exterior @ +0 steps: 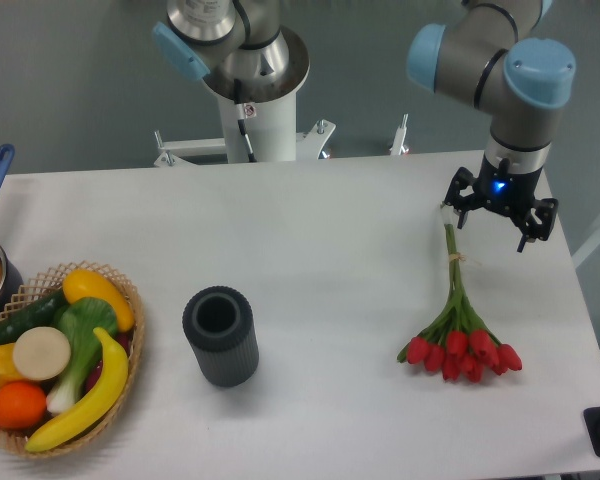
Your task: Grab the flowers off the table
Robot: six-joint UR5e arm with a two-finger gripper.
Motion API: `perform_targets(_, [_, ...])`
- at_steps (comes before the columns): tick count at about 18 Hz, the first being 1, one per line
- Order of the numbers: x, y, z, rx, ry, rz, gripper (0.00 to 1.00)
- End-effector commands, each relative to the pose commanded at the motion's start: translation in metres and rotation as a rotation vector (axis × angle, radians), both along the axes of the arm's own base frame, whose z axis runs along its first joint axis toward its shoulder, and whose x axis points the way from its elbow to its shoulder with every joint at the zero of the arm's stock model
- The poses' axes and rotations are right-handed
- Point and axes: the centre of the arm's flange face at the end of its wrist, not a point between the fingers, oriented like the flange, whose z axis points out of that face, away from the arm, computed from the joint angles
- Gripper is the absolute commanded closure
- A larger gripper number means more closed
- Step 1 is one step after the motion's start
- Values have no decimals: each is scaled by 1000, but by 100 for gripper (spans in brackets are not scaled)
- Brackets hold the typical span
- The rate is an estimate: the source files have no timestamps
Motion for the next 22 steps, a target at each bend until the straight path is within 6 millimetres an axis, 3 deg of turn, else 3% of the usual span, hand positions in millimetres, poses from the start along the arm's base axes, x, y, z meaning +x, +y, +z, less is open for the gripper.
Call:
perform_targets(4, [13, 3, -20, 55, -9, 43, 0])
perform_targets(10, [17, 7, -48, 55, -56, 121, 0])
perform_targets(18, [4, 23, -87, 32, -66, 194, 0])
perform_targets(22, [-6, 41, -107, -49, -46, 175, 0])
